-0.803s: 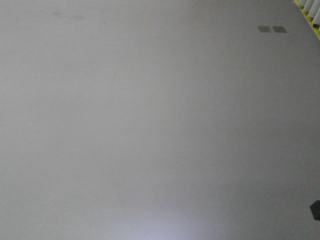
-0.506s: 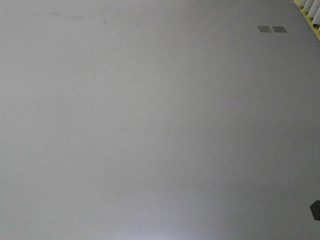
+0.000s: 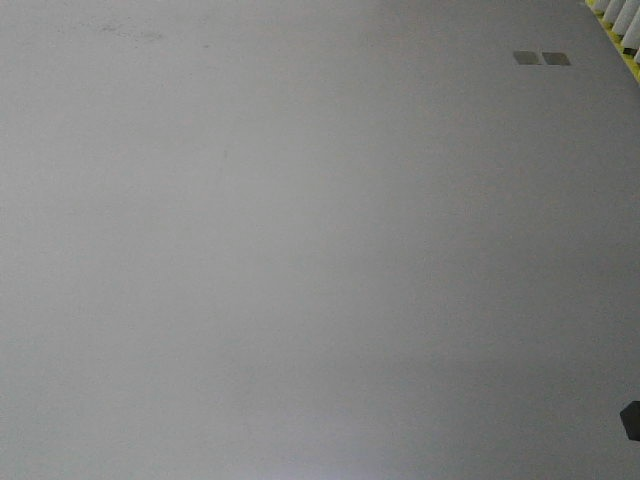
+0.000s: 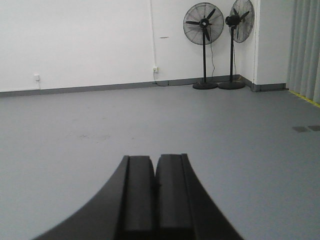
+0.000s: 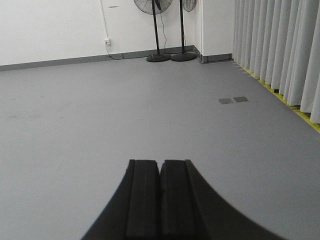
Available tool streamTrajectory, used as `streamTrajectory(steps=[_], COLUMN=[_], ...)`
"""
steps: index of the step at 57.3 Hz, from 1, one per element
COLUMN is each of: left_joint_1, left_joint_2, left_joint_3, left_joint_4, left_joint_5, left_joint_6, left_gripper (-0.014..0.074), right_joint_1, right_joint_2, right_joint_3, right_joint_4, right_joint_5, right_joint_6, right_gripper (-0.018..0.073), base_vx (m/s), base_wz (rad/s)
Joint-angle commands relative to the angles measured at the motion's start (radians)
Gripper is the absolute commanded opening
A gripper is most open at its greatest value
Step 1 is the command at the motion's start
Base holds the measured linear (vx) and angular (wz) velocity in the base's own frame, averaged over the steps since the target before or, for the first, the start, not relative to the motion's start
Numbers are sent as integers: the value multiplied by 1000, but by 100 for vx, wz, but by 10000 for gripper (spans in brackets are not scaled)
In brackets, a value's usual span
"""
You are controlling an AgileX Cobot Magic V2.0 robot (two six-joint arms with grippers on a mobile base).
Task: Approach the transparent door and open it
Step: 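Drive the base forward across the grey floor, turning toward the door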
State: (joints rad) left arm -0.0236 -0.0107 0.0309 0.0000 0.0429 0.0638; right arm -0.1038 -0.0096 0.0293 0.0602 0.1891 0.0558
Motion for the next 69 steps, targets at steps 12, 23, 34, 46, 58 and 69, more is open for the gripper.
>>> streamTrajectory(steps=[12, 23, 34, 46, 58, 69], left_joint_1=[2, 2, 2, 2, 2, 2], left_joint_2=[-15, -15, -15, -15, -15, -15], left_joint_3=[10, 10, 10, 10, 10, 10], left_joint_4=[-6, -6, -6, -6, -6, -6], left_joint_5=[-81, -81, -81, -81, -81, -81], left_joint_6=[-2, -2, -2, -2, -2, -2], left_gripper=[0, 0, 0, 0, 0, 0], right_joint_1=[-3, -3, -3, -3, -3, -3], right_joint_2=[-16, -16, -16, -16, -16, -16], right_joint_3=[5, 5, 5, 5, 5, 5], right_joint_4=[-1, -1, -1, -1, -1, -1], right_joint_5=[-81, -81, -81, -81, -81, -81], right_joint_6=[-12, -12, -12, -12, -12, -12], right_gripper=[-9, -9, -9, -9, -9, -9], base_vx=[12, 18, 18, 23, 30, 37], base_wz=[2, 11, 10, -1, 0, 5])
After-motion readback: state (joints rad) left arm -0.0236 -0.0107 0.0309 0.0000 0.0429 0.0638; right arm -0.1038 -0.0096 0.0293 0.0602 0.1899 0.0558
